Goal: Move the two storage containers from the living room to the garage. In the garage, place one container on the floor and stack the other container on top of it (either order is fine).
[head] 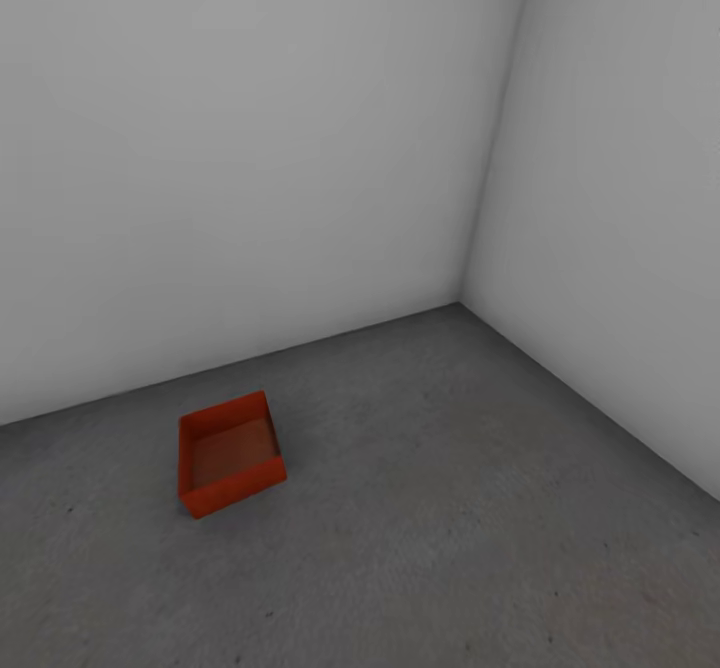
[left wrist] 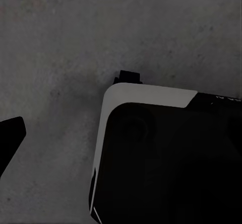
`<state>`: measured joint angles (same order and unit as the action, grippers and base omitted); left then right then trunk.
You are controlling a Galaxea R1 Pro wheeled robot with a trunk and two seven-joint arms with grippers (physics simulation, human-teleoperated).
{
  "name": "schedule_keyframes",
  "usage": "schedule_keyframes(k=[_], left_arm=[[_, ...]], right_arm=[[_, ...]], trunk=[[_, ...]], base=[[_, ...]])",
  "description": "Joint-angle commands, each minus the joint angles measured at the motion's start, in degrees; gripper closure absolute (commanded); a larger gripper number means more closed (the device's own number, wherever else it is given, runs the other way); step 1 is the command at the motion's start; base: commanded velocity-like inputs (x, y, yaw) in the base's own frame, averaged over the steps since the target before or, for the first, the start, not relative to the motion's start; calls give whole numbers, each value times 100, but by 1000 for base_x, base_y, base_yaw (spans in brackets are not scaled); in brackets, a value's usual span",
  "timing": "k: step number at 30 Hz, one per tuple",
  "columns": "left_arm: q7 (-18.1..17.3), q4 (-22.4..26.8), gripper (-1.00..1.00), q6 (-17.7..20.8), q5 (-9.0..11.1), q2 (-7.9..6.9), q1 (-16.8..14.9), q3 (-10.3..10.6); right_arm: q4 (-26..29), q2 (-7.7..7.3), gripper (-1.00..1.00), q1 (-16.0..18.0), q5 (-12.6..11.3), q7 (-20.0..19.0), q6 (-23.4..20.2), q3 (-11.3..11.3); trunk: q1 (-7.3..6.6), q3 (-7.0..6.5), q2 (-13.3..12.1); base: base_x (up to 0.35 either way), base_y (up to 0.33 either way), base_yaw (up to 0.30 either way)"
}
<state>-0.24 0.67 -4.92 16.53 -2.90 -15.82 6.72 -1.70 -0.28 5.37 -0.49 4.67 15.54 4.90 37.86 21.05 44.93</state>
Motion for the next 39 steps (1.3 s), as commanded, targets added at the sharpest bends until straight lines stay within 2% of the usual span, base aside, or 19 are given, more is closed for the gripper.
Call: schedule_keyframes(k=[1,39], left_arm=[[-2,-5,-100,-18,52,0,-3,49],[-2,-5,-100,-18,52,0,-1,49]], right_arm=[[-20,1,-100,7,-4,25,28,46],[-15,1,-100,7,-4,25,28,46]], trunk=[[1,-3,5],[1,-347,5]], base=[[0,0,0],[0,0,0]])
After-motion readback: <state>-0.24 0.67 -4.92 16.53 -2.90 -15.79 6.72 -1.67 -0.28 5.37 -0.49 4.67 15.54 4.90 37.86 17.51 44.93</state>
